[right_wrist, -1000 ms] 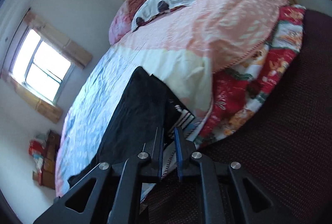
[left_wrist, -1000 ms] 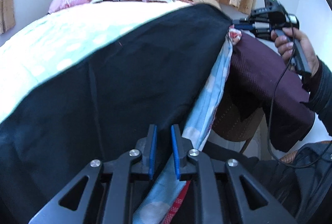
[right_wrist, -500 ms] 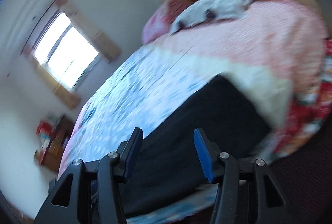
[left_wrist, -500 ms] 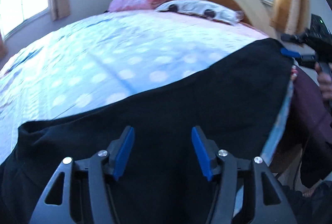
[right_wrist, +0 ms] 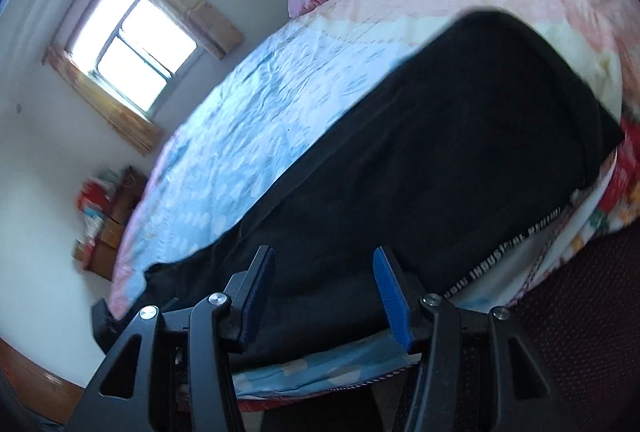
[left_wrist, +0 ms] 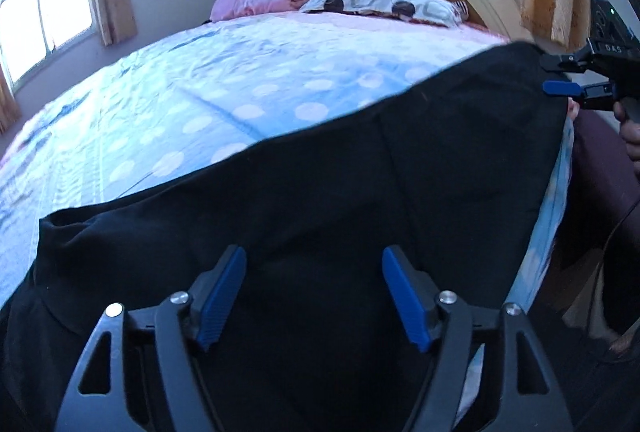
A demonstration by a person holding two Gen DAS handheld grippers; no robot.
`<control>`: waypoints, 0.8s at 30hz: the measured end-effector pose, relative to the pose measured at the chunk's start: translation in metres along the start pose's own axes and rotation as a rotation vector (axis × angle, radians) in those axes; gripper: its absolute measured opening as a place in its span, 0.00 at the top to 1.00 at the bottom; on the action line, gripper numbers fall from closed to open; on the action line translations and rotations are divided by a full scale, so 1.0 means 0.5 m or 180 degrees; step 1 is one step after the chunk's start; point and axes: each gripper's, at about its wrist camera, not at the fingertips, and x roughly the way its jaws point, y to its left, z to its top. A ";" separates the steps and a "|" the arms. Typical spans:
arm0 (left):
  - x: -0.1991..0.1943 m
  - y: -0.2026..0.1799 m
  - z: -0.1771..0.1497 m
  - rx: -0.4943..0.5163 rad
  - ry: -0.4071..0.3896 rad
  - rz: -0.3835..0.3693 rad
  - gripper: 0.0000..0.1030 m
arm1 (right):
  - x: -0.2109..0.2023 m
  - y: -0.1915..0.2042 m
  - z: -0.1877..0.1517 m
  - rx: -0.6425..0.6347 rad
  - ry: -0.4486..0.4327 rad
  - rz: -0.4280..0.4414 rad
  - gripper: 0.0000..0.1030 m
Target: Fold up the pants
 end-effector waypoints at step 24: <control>0.015 0.023 0.011 -0.0032 0.0159 0.0127 0.24 | -0.053 -0.078 0.171 -0.0050 -0.0427 -0.0163 0.48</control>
